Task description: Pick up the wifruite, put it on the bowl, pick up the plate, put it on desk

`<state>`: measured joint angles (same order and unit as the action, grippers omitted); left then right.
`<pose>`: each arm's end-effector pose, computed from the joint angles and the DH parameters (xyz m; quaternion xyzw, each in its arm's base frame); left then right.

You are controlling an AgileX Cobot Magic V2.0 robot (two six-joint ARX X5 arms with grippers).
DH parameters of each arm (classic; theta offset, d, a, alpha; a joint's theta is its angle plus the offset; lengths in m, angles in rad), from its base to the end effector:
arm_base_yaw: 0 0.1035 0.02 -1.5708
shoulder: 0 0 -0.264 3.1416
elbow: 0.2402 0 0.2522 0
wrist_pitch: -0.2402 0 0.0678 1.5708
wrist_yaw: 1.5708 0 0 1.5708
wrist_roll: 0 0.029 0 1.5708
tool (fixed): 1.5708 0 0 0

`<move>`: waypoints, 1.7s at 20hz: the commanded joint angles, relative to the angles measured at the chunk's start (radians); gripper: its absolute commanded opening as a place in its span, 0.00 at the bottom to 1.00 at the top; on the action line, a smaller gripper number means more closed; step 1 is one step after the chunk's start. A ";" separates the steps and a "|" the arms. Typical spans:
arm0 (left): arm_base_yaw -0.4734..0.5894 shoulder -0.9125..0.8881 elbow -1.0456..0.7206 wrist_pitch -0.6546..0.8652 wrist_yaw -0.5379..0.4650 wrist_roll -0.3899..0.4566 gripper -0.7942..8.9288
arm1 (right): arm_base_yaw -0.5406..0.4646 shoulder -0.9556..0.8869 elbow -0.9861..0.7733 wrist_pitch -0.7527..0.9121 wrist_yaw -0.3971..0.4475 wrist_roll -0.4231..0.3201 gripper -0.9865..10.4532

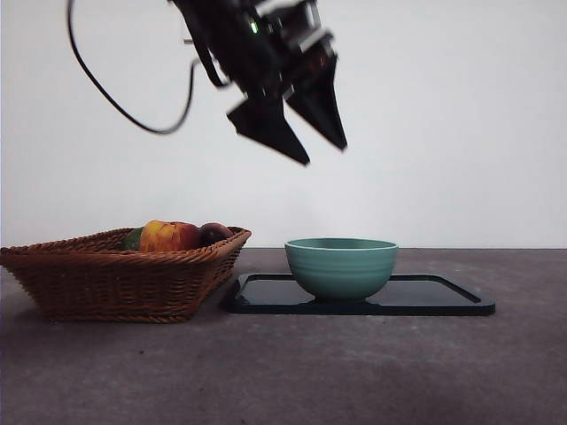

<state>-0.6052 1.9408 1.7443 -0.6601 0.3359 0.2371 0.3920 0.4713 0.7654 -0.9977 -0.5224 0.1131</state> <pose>0.3480 -0.2524 0.2887 0.1513 0.3599 -0.4582 0.7985 0.0617 0.0411 0.2917 0.0700 0.3667 0.3943 0.8397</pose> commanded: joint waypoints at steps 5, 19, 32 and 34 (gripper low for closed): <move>-0.006 0.161 0.064 0.018 -0.003 0.087 0.43 | 0.005 0.002 0.006 0.001 -0.001 0.006 0.27; -0.051 0.241 0.064 0.078 -0.002 0.119 0.43 | 0.005 0.002 0.006 -0.004 0.006 0.006 0.27; -0.053 0.289 0.064 0.084 -0.030 0.149 0.43 | 0.005 0.002 0.006 -0.017 0.006 0.006 0.27; -0.055 0.291 0.064 0.090 -0.030 0.149 0.43 | 0.005 0.002 0.006 -0.017 0.006 0.006 0.27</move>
<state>-0.6506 2.2009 1.7794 -0.5774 0.3092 0.3759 0.3920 0.4713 0.7654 -1.0203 -0.5194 0.1131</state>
